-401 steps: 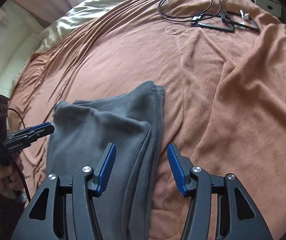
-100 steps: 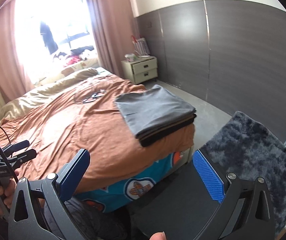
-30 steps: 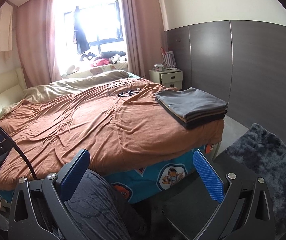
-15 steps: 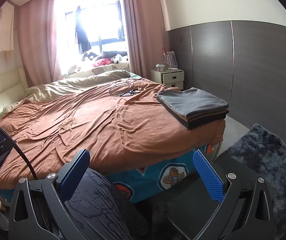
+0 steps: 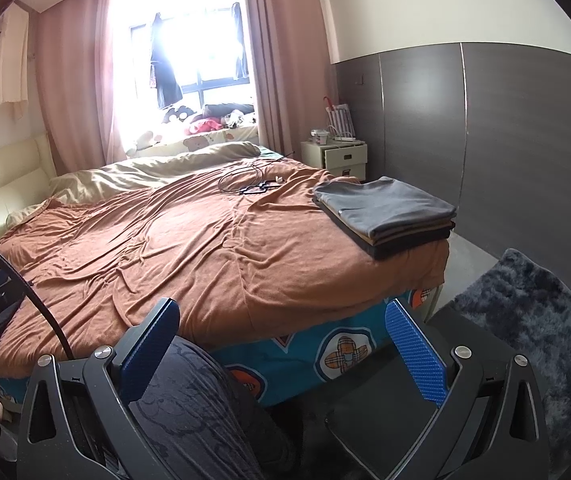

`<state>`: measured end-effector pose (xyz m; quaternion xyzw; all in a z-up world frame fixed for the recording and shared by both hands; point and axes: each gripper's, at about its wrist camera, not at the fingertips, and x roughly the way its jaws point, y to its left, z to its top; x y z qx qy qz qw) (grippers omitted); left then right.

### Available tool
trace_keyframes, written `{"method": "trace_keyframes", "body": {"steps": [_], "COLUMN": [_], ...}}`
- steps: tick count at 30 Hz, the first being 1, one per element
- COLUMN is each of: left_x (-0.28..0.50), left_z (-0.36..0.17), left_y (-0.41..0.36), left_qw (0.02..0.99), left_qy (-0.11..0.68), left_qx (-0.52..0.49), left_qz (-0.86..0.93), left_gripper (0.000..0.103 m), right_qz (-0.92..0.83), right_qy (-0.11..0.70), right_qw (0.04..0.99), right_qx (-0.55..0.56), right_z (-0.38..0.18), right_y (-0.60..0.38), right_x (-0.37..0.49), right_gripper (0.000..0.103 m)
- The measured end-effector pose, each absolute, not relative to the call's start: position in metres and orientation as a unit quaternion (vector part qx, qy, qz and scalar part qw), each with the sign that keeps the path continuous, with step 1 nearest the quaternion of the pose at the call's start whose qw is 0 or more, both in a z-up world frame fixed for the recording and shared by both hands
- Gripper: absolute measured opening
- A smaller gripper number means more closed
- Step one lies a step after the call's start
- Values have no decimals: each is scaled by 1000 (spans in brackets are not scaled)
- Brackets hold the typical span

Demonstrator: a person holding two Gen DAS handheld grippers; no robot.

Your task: Fold small clothes

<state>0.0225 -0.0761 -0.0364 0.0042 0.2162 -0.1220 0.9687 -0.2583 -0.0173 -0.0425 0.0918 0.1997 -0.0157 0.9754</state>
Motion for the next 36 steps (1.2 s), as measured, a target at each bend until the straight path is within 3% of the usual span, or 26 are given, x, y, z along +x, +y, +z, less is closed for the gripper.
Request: {"method": "trace_keyframes", "body": {"steps": [36], "left_x": [15], "left_z": [-36], "left_y": [-69], "left_qw": [969], "left_qy": [216], "left_qx": [-5], "left_qz": [-116], "left_gripper": [103], "right_qz": [-17], "right_qy": [205], "right_qw": [974], "right_qx": [97], "right_z": [-43], "right_y": [-17], "right_x": [-259], "right_gripper": [103]}}
